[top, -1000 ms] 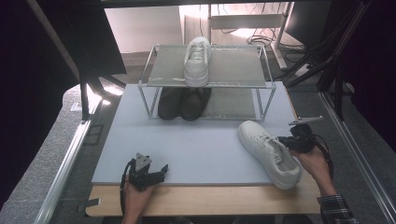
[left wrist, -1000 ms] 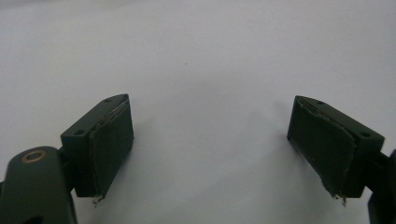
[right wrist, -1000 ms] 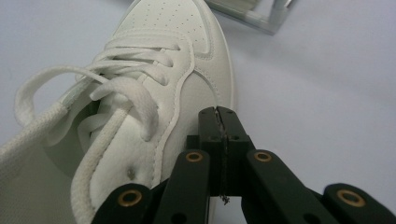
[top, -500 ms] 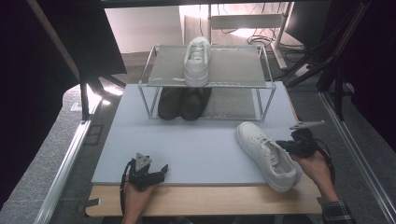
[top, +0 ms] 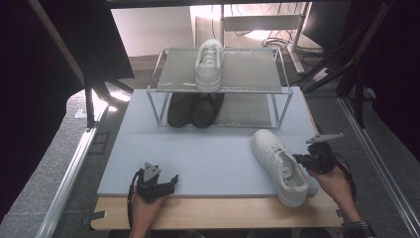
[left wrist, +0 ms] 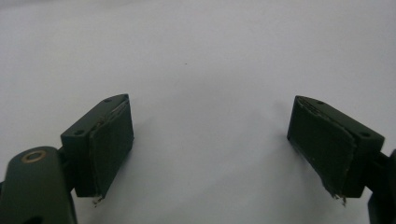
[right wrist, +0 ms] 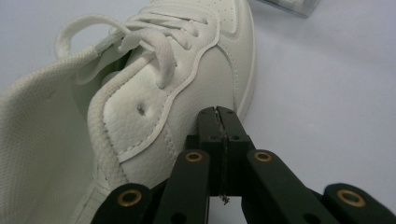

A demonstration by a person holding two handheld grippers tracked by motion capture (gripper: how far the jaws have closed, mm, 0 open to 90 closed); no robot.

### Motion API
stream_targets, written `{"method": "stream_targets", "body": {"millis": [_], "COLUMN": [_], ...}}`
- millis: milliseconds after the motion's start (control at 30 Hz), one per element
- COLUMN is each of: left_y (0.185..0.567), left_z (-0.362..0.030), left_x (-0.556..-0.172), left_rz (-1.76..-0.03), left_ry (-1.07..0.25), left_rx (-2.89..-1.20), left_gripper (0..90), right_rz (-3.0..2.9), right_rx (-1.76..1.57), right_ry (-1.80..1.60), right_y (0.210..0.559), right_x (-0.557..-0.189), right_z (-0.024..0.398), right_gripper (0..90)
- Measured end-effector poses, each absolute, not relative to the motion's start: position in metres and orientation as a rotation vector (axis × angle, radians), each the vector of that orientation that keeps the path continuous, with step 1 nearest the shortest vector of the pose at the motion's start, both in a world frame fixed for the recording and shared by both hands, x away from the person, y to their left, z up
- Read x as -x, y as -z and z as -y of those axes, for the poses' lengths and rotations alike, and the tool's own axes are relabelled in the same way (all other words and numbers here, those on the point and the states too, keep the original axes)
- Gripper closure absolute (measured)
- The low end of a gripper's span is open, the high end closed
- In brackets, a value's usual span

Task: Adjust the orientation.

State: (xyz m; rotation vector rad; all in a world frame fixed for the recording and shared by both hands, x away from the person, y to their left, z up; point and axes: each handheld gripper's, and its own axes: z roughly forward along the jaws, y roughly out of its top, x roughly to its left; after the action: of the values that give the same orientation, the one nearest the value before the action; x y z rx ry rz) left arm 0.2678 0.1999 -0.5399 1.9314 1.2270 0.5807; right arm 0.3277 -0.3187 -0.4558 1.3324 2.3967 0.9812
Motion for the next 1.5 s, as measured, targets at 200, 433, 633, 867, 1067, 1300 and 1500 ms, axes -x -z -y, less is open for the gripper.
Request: {"method": "stream_targets", "body": {"millis": [200,433,633,867,1067,1300,1500], "left_y": [0.54,0.54,0.54,0.54,0.54,0.54,0.54], "left_z": [-0.2,-0.2,-0.2,-0.2,-0.2,-0.2,-0.2], "left_x": [-0.268,-0.268,-0.268,-0.268,-0.268,-0.268,-0.268], "left_rz": [-1.227,-1.227,-1.227,-1.227,-1.227,-1.227,-1.227], "left_ry": [-0.581,-0.581,-0.581,-0.581,-0.581,-0.581,-0.581], "left_rx": [-1.931,-1.931,-1.931,-1.932,-1.932,-1.932,-1.932], "left_gripper": [14.3,14.3,14.3,14.3,14.3,14.3,14.3], "right_rz": [-2.415,-2.447,-2.479,-2.516,-2.545,-2.554,-2.545], "right_rx": [-1.321,-1.28,-1.234,-1.189,-1.153,-1.118,-1.139], "right_ry": [-0.992,-1.009,-1.017,-1.023,-1.037,-1.035,-1.049], "right_y": [0.458,0.459,0.46,0.461,0.461,0.462,0.459], "right_x": [-0.33,-0.333,-0.336,-0.341,-0.344,-0.345,-0.342], "right_z": [0.307,0.288,0.27,0.248,0.229,0.215,0.226], "right_gripper": [89.8,89.8,89.8,89.8,89.8,89.4,82.1]}}
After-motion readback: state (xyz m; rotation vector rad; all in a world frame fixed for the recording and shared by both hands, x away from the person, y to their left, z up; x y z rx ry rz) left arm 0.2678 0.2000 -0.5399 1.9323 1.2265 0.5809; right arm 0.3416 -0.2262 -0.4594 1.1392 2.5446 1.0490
